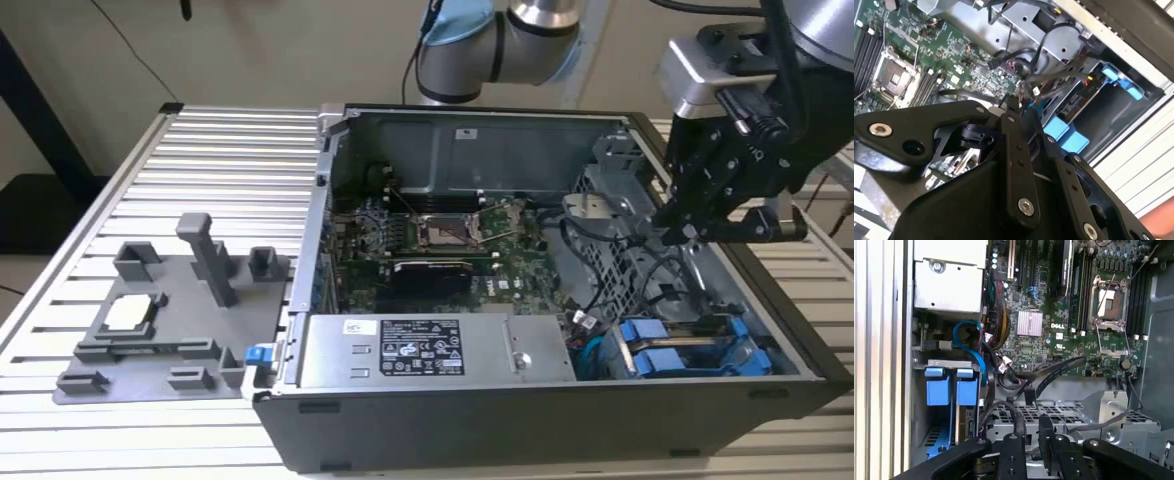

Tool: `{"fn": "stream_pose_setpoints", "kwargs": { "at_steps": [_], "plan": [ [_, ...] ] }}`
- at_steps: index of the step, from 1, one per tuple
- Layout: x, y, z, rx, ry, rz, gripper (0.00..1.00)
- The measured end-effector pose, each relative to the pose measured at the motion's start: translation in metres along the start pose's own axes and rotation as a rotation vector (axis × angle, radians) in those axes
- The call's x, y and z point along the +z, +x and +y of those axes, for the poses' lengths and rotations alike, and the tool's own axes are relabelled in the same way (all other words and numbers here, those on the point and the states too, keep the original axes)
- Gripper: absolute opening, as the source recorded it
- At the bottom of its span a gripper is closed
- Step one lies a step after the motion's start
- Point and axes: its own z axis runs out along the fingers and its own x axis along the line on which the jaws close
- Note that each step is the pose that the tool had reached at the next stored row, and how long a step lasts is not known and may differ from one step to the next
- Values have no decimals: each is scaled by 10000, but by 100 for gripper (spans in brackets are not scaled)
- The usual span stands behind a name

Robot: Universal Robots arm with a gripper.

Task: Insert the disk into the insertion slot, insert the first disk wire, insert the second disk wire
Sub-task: 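Insert the first disk wire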

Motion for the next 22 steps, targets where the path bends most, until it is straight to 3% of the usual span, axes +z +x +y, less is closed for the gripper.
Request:
{"fn": "stream_pose_setpoints", "kwargs": {
  "at_steps": [3,6,9,15,18,22],
  "plan": [
    [-6,17,78,-49,-2,-1,27],
    [-17,68,113,-101,-8,-10,27],
    [-7,77,142,-168,-15,-39,27],
    [28,82,178,-400,-41,-140,27],
    [30,85,187,-492,-45,-265,27],
    [3,98,190,-522,-45,-312,27]
  ]
}}
